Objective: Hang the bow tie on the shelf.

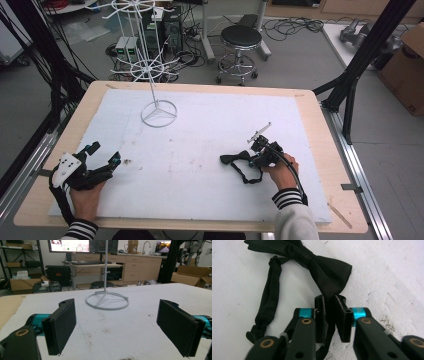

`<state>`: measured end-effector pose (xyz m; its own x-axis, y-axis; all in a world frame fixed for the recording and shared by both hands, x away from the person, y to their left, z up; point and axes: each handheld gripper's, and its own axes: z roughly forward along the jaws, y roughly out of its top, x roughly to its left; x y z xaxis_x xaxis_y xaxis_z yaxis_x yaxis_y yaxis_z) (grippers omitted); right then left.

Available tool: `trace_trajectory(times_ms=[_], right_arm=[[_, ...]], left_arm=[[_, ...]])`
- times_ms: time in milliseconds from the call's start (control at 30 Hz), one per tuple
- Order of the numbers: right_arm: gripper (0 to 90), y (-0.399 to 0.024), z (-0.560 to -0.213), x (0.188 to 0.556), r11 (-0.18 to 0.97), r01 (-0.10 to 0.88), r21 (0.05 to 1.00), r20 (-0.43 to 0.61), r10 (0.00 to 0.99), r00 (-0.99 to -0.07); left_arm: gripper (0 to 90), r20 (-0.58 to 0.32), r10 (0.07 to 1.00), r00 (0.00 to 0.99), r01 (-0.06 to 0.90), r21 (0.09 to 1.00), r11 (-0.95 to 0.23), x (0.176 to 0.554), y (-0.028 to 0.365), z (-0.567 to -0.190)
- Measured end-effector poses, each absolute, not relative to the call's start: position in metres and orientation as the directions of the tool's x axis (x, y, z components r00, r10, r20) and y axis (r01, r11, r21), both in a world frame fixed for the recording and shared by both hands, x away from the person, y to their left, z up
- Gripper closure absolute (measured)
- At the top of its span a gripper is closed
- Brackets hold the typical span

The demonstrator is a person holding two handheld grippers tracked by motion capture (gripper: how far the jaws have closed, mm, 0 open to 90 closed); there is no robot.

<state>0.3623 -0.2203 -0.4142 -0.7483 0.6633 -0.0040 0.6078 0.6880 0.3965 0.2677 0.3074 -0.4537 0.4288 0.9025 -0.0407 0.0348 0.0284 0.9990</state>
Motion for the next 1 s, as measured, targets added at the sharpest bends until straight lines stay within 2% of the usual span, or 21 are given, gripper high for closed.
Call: trace_trajectory(times_ms=[200,667,1000], right_arm=[[86.3,-0.218,-0.414,0.363,0.677,0.614,0.405,-0.014,0.676,-0.736],[87.0,-0.224,-0.409,0.358,0.614,0.605,0.506,0.013,0.696,-0.717],[87.3,-0.224,-0.399,0.353,0.508,0.557,0.657,0.047,0.710,-0.703]], left_arm=[[16.4,-0.041,0.902,0.429,0.034,0.999,0.029,0.268,0.307,-0.454],[16.4,-0.037,0.903,0.429,0.033,0.999,0.026,0.268,0.307,-0.454],[16.4,-0.040,0.903,0.427,0.034,0.999,0.028,0.268,0.307,-0.454]])
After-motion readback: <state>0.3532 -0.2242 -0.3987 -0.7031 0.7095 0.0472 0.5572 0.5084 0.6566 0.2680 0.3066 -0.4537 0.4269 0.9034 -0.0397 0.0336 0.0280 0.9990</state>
